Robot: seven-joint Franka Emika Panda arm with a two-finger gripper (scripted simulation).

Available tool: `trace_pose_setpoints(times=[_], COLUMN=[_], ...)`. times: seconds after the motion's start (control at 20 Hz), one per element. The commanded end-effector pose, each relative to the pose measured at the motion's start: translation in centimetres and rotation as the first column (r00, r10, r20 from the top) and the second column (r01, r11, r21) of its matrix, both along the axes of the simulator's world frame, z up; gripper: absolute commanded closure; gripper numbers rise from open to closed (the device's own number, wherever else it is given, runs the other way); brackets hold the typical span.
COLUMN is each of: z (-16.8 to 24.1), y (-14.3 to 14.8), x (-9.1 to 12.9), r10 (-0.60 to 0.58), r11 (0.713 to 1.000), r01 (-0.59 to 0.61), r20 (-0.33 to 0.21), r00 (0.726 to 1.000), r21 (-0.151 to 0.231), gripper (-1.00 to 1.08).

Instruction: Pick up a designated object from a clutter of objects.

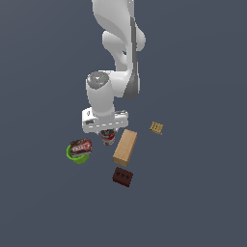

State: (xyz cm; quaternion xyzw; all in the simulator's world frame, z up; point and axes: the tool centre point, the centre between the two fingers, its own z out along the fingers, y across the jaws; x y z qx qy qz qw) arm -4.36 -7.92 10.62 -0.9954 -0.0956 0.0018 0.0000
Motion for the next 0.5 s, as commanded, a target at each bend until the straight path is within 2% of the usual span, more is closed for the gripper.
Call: trace_pose_setpoints(times=[0.0,0.45], z=[1.6,9.1], y=[1.1,6.5], x=[0.5,2.3], r10=[0.0,0.0], r11=[1.0,1.0], r01=[0.0,0.0], r20=[0.004,0.004], r00=[1.0,1.0], r21=[-0.001,-0.003], gripper=[1.08,1.08])
